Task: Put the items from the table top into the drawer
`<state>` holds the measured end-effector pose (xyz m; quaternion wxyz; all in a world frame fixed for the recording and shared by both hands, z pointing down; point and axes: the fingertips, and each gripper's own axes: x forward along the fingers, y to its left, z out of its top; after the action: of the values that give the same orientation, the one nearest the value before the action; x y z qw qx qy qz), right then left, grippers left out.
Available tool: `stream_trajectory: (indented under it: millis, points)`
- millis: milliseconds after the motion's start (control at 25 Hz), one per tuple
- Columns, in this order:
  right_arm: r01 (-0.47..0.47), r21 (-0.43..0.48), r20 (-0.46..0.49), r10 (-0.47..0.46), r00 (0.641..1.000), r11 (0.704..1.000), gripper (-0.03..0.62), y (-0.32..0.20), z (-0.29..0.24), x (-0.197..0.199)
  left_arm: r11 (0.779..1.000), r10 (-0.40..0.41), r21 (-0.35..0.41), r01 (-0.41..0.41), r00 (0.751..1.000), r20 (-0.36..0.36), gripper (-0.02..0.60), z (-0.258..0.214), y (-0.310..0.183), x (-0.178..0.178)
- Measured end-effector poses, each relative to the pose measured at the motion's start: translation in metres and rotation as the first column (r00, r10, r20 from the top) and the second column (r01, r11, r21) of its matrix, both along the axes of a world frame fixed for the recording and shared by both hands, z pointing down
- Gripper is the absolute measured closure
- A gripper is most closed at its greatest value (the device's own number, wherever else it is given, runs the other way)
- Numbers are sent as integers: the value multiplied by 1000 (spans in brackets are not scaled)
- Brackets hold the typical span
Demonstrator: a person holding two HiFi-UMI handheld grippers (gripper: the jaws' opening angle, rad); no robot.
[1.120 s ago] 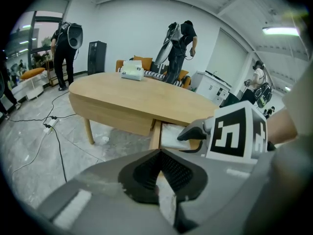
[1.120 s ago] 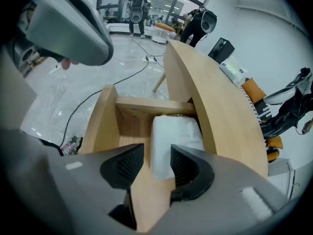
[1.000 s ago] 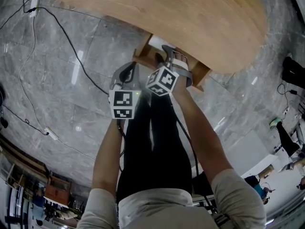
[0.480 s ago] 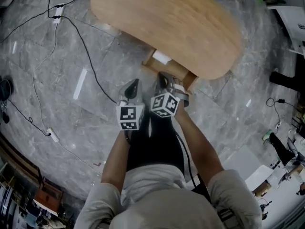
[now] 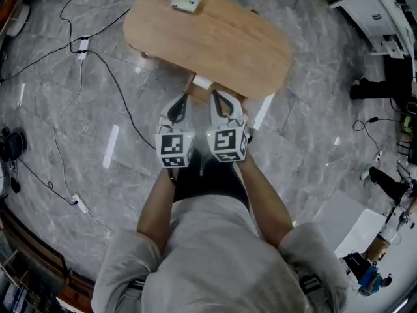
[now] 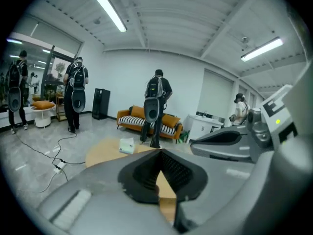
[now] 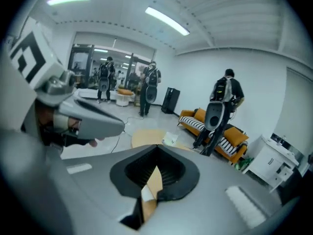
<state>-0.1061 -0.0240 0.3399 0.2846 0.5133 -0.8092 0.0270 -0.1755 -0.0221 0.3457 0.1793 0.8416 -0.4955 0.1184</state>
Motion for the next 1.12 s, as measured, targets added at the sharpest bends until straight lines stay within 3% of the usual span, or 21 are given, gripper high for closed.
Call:
stream_trajectory:
  millis: [200, 480, 600, 720, 840, 1120]
  points:
    - [-125, 163, 194, 93, 977, 979, 588, 23, -102, 55, 988, 42, 148, -35, 998, -42, 565, -83, 18, 57]
    - [-292, 298, 315, 195, 929, 909, 588, 92, -192, 153, 946, 108, 316, -75, 990, -89, 564, -176, 75, 143]
    - [-322, 322, 344, 206, 916, 890, 588, 126, -220, 179, 923, 129, 374, -93, 989, -72, 565, -210, 108, 166]
    - [-327, 349, 363, 195, 911, 878, 588, 148, -240, 193, 907, 143, 408, -105, 988, -63, 564, -232, 130, 179]
    - [-344, 372, 391, 191, 900, 862, 588, 167, -249, 196, 912, 160, 392, -121, 985, -68, 564, -235, 146, 180]
    - [-324, 396, 359, 180, 916, 859, 588, 184, -266, 170, 896, 206, 420, -145, 973, -103, 564, -258, 154, 174]
